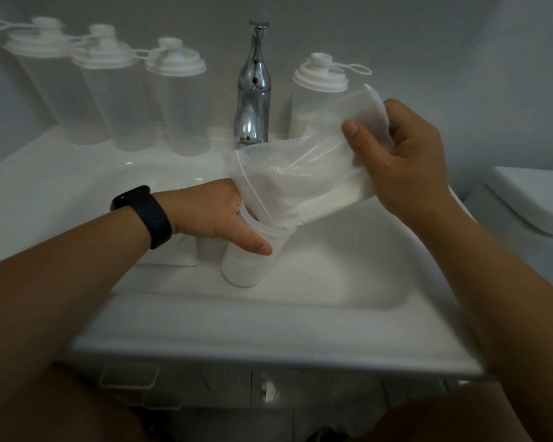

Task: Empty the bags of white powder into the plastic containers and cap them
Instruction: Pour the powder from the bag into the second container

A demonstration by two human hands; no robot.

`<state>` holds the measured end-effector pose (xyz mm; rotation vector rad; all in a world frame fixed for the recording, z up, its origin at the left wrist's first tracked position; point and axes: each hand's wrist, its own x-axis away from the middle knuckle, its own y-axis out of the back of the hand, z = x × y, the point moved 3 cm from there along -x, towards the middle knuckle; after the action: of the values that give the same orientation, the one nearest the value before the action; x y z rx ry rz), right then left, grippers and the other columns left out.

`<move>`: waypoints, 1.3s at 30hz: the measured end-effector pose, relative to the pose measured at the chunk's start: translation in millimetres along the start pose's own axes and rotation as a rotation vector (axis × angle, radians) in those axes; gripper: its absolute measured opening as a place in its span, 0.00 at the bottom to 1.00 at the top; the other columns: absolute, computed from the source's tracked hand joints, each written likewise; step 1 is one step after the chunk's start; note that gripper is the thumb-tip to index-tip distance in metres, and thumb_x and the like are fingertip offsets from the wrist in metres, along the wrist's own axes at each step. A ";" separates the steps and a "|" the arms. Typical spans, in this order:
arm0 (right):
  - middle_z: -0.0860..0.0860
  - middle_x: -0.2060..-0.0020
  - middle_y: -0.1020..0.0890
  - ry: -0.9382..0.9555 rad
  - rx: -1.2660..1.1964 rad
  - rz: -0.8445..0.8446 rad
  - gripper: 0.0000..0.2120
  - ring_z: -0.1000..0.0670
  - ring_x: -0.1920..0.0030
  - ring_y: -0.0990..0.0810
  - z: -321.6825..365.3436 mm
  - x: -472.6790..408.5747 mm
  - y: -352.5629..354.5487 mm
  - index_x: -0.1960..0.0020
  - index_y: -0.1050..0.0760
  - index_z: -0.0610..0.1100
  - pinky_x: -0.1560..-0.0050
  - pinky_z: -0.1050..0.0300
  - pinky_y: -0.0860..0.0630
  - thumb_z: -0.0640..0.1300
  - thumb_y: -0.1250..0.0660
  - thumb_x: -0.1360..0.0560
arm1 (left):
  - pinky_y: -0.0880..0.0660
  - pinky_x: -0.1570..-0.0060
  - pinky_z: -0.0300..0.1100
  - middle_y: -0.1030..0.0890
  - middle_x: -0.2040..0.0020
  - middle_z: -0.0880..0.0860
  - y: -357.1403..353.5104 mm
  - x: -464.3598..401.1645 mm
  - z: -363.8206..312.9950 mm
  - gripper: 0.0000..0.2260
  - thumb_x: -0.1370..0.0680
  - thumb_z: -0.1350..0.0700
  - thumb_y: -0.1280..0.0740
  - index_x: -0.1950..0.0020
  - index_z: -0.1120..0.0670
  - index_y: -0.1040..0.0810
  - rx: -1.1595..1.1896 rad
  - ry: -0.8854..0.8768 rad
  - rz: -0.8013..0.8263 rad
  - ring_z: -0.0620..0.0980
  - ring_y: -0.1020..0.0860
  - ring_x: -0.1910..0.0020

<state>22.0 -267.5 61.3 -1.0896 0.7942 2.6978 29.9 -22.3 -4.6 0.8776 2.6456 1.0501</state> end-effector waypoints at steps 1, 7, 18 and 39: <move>0.56 0.66 0.23 0.001 0.002 -0.002 0.10 0.64 0.66 0.24 0.3 -0.2 0.1 0.55 0.24 0.42 0.64 0.73 0.32 0.47 0.31 0.19 | 0.27 0.41 0.27 0.18 0.41 0.34 -0.2 0.1 -0.6 0.30 0.37 0.46 0.16 0.38 0.37 0.24 0.001 -0.001 0.000 0.34 0.21 0.40; 0.57 0.66 0.22 0.002 -0.016 0.016 0.09 0.64 0.66 0.23 1.6 0.9 -0.2 0.54 0.23 0.41 0.63 0.73 0.32 0.47 0.31 0.19 | 0.28 0.41 0.25 0.19 0.42 0.31 -1.3 1.2 -3.0 0.29 0.37 0.45 0.18 0.38 0.37 0.24 0.009 0.002 0.010 0.33 0.21 0.40; 0.52 0.67 0.21 0.001 -0.015 0.014 0.12 0.63 0.67 0.23 1.4 0.2 -0.4 0.54 0.23 0.39 0.64 0.72 0.32 0.48 0.31 0.19 | 0.28 0.40 0.26 0.19 0.41 0.31 -1.2 1.3 -3.7 0.30 0.37 0.45 0.19 0.37 0.36 0.24 0.007 0.011 0.014 0.33 0.22 0.39; 0.57 0.66 0.22 -0.004 -0.011 0.020 0.10 0.64 0.67 0.22 2.1 1.3 -0.3 0.53 0.23 0.41 0.64 0.73 0.32 0.47 0.30 0.19 | 0.30 0.44 0.22 0.21 0.43 0.28 -3.2 2.8 -8.6 0.29 0.37 0.44 0.20 0.39 0.35 0.26 -0.011 0.032 0.025 0.30 0.23 0.41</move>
<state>19.8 -266.4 61.6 -1.0844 0.7951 2.7225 23.1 -27.5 -0.1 0.9015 2.6594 1.0926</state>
